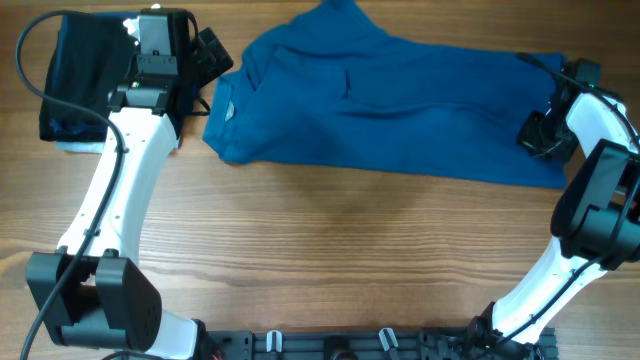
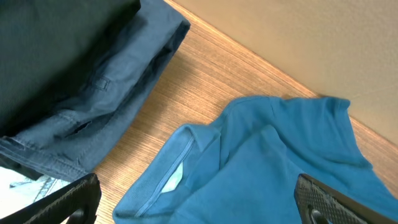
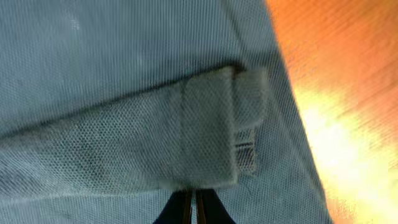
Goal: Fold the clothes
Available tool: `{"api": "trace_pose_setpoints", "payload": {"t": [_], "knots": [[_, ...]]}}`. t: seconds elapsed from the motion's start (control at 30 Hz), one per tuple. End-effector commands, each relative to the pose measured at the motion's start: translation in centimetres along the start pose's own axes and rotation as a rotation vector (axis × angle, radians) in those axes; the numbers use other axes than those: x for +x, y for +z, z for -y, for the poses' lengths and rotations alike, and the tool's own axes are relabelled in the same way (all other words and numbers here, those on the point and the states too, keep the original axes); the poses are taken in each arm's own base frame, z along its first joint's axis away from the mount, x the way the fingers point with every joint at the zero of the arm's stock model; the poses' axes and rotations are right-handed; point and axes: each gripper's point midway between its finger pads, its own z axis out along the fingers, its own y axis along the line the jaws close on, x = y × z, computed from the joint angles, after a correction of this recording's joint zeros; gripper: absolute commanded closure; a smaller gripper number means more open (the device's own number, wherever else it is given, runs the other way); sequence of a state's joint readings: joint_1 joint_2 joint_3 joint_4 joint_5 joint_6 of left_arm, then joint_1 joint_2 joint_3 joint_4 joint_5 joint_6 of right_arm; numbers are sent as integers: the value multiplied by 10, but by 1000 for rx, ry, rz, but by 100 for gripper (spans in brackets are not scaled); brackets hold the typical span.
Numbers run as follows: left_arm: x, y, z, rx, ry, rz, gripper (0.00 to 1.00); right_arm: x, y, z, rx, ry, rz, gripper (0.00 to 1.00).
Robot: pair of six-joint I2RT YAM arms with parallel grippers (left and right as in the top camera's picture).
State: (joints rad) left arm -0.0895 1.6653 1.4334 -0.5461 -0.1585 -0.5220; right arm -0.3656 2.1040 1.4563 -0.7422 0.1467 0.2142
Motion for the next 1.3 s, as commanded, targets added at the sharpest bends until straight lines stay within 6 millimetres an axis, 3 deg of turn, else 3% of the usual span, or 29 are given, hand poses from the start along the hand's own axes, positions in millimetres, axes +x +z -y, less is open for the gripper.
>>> {"api": "trace_pose_setpoints", "payload": {"t": [0.0, 0.27, 0.4, 0.43, 0.57, 0.7, 0.73, 0.83, 0.93, 1.07, 1.17, 1.27], "knots": [[0, 4, -3, -6, -13, -4, 0, -11, 18, -2, -2, 6, 39, 96], [0, 4, -3, -6, -13, -4, 0, -86, 0, -21, -96, 12, 342, 94], [0, 4, -3, -6, -13, -4, 0, -105, -41, -45, -242, -80, 424, 84], [0, 4, -3, -6, -13, -4, 0, -102, -65, -61, -350, -105, 428, 84], [0, 4, -3, -6, -13, -4, 0, -49, -123, -131, -727, -233, 295, 96], [0, 4, -3, -6, -13, -4, 0, 12, -129, -198, -789, -460, 197, 96], [0, 4, -3, -6, -13, -4, 0, 36, -132, -230, -795, -579, 193, 96], [0, 4, -3, -6, -13, -4, 0, 64, -127, -274, -712, -704, 227, 96], [0, 4, -3, -6, -13, -4, 0, 88, -110, -298, -588, -788, 245, 96], [0, 4, -3, -6, -13, -4, 0, 129, -88, -330, -572, -936, 220, 96], [0, 4, -3, -6, -13, -4, 0, 136, -70, -339, -529, -961, 231, 96], [0, 4, -3, -6, -13, -4, 0, 126, -64, -345, -512, -959, 286, 96]]}}
